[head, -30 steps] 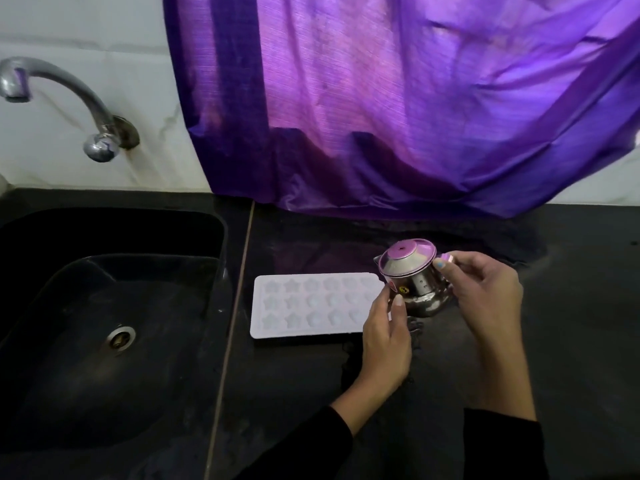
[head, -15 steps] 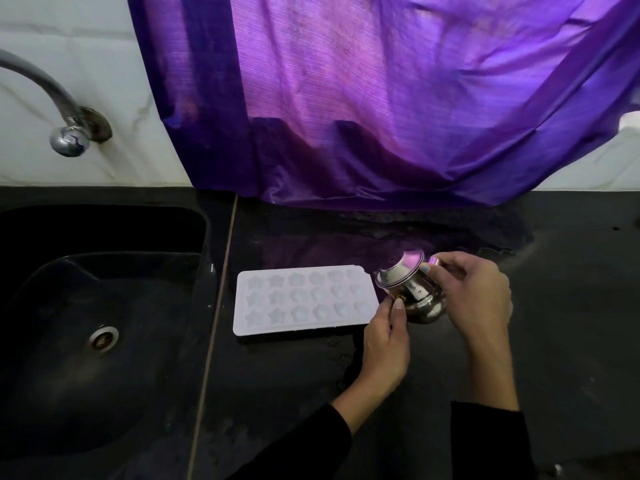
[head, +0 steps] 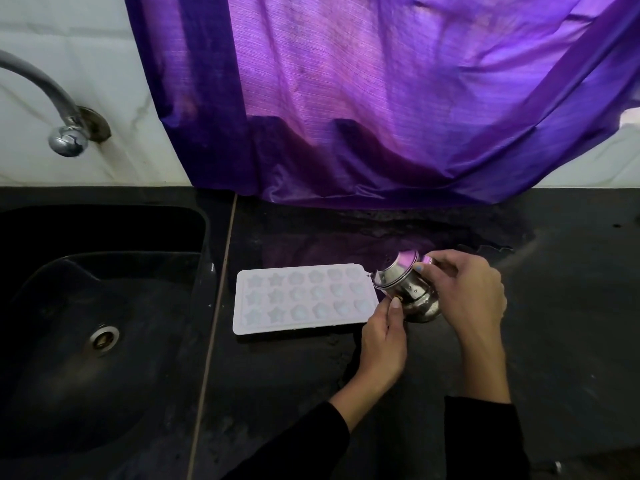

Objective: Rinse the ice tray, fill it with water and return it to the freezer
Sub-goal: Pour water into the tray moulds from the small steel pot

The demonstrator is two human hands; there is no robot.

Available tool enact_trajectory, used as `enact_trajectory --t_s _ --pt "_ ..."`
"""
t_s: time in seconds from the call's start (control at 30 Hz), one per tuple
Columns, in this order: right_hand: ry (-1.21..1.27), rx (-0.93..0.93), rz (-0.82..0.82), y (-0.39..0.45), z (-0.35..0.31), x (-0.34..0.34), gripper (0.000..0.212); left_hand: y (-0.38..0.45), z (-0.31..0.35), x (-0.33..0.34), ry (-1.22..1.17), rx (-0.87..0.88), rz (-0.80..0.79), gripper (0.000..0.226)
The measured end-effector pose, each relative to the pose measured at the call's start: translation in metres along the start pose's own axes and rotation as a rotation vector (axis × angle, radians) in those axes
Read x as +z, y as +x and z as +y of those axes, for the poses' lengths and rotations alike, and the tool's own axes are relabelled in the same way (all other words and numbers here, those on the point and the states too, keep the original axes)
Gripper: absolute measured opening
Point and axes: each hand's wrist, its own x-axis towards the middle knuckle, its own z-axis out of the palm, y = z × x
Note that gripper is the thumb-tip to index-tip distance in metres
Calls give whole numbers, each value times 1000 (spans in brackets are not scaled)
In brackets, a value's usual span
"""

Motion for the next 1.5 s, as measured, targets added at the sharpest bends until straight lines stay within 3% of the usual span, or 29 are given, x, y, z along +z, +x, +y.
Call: enact_trajectory --t_s 0.5,0.77,1.0,1.2,1.5 --pt "32 7 18 -3 1 1 20 1 -1 -2 37 -4 -18 64" --pt "165 -4 14 -6 4 -3 15 -2 6 -11 55 39 -10 36" --pt "231 -51 44 -6 -7 0 22 -1 8 -15 -6 81 44 35" --pt "126 -75 15 -9 -15 6 20 0 6 -19 -14 64 54 43" --pt "32 -104 -16 -8 -20 13 18 -4 11 -25 31 45 42 35"
